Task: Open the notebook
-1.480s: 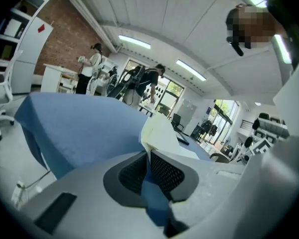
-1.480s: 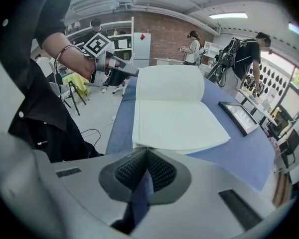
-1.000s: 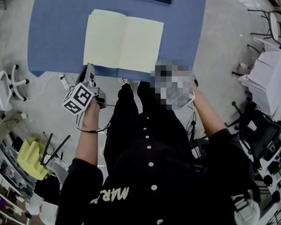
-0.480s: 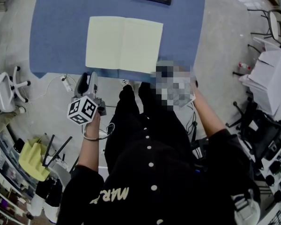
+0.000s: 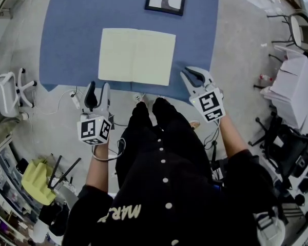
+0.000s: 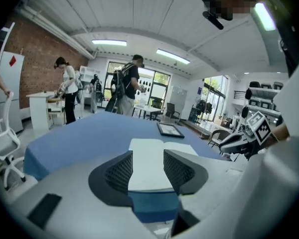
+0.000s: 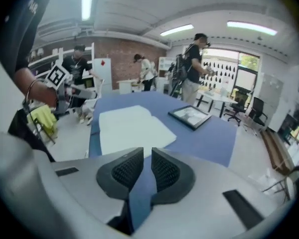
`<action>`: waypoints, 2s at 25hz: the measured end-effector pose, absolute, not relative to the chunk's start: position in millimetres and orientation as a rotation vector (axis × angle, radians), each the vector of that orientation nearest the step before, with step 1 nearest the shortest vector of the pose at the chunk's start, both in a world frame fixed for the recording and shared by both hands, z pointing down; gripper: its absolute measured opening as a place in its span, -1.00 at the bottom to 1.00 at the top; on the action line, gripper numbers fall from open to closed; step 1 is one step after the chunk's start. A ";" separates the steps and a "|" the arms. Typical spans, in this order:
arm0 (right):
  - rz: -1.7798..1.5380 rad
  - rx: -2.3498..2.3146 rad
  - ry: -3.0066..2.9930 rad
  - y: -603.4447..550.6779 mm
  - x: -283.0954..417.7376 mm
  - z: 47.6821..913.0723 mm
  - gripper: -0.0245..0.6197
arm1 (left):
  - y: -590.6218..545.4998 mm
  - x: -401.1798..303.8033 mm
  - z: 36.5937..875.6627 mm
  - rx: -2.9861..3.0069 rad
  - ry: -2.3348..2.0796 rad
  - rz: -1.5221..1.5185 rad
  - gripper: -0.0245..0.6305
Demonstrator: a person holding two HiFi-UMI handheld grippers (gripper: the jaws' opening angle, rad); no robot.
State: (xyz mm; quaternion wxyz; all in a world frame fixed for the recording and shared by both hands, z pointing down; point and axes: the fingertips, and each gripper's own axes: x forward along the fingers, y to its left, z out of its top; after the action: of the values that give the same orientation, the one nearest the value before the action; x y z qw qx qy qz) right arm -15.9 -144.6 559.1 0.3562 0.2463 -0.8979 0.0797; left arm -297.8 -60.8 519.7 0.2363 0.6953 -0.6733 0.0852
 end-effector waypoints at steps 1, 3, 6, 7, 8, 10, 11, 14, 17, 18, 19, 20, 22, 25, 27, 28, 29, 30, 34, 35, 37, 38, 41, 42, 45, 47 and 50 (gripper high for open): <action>0.241 0.731 -2.357 -153.9 -13.9 534.8 -0.77 | -63.9 -297.4 502.7 1.944 -1.864 0.231 -0.38; 0.269 0.900 -2.449 -171.6 -12.1 481.8 -0.89 | -70.1 -295.3 464.8 2.012 -1.909 0.214 -0.67; 0.237 1.067 -2.615 -189.0 -8.5 411.0 -0.91 | -80.1 -286.5 408.9 2.119 -1.946 0.138 -0.92; 0.228 1.110 -2.650 -191.2 -6.8 391.4 -0.91 | -82.6 -283.2 392.9 2.153 -1.942 0.112 -0.92; 0.218 1.155 -2.673 -192.3 -4.5 373.5 -0.91 | -84.6 -280.2 378.1 2.184 -1.934 0.092 -0.92; 0.194 1.252 -2.696 -192.0 2.8 340.7 -0.91 | -86.6 -276.5 350.0 2.229 -1.927 0.069 -0.92; 0.186 1.299 -2.709 -190.7 7.6 324.8 -0.91 | -86.7 -275.7 335.5 2.246 -1.939 0.066 -0.92; 0.183 1.418 -2.774 -181.4 27.3 280.5 -0.91 | -83.7 -268.5 291.2 2.306 -2.029 0.085 -0.92; 0.172 1.544 -2.814 -177.3 52.5 251.4 -0.92 | -84.8 -255.2 255.7 2.359 -2.104 0.075 -0.92; 0.151 1.578 -2.811 -176.9 58.8 244.9 -0.92 | -85.2 -252.1 246.0 2.371 -2.113 0.047 -0.92; 0.121 1.602 -2.805 -175.8 63.3 239.3 -0.92 | -84.6 -250.7 237.6 2.377 -2.119 0.014 -0.92; 0.088 1.618 -2.797 -173.7 66.2 234.0 -0.91 | -83.0 -251.0 230.7 2.374 -2.125 -0.014 -0.92; 0.036 1.635 -2.784 -169.0 70.1 224.0 -0.91 | -79.1 -255.1 220.8 2.355 -2.150 -0.045 -0.92; -0.009 1.648 -2.776 -162.9 75.8 212.0 -0.91 | -72.8 -262.6 209.7 2.331 -2.189 -0.090 -0.92; -0.030 1.656 -2.771 -156.7 79.4 204.5 -0.91 | -66.7 -267.6 203.7 2.312 -2.201 -0.117 -0.92; -0.035 1.661 -2.771 -153.6 81.4 201.0 -0.91 | -64.0 -269.8 201.7 2.302 -2.205 -0.124 -0.92; -0.039 1.665 -2.773 -151.0 83.3 198.1 -0.91 | -61.5 -271.7 200.1 2.294 -2.209 -0.129 -0.92; -0.044 1.669 -2.774 -149.1 85.0 196.0 -0.91 | -59.2 -273.2 199.1 2.287 -2.213 -0.132 -0.92; -0.061 1.693 -2.752 -147.7 91.9 196.6 -0.91 | -54.7 -276.9 198.3 2.260 -2.224 -0.160 -0.92; -0.062 1.698 -2.749 -147.8 92.7 196.6 -0.91 | -55.0 -276.7 197.6 2.261 -2.222 -0.166 -0.92; -0.071 1.700 -2.744 -147.8 93.0 195.5 -0.91 | -57.2 -274.1 195.1 2.277 -2.221 -0.164 -0.92; -0.077 1.697 -2.743 -147.8 92.8 194.8 -0.91 | -58.6 -272.2 193.9 2.286 -2.221 -0.158 -0.92; -0.075 1.697 -2.744 -148.7 93.0 195.1 -0.91 | -61.8 -268.0 194.2 2.298 -2.216 -0.153 -0.92; -0.070 1.698 -2.745 -149.1 92.9 195.9 -0.91 | -62.1 -267.2 195.0 2.300 -2.214 -0.154 -0.92; -0.064 1.684 -2.743 -149.1 89.9 199.3 -0.91 | -61.5 -264.7 195.7 2.312 -2.217 -0.144 -0.92; -0.064 1.682 -2.742 -148.2 87.9 199.3 -0.91 | -60.6 -263.6 195.0 2.320 -2.218 -0.137 -0.92; -0.057 1.683 -2.750 -147.9 85.8 197.2 -0.91 | -59.5 -263.9 193.8 2.319 -2.220 -0.134 -0.92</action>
State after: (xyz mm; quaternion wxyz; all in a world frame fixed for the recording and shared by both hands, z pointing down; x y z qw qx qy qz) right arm 85.8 -147.9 197.2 -0.0417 0.5215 -0.8520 -0.0177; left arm -263.9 -59.5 193.8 -0.0355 0.7212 -0.6905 -0.0416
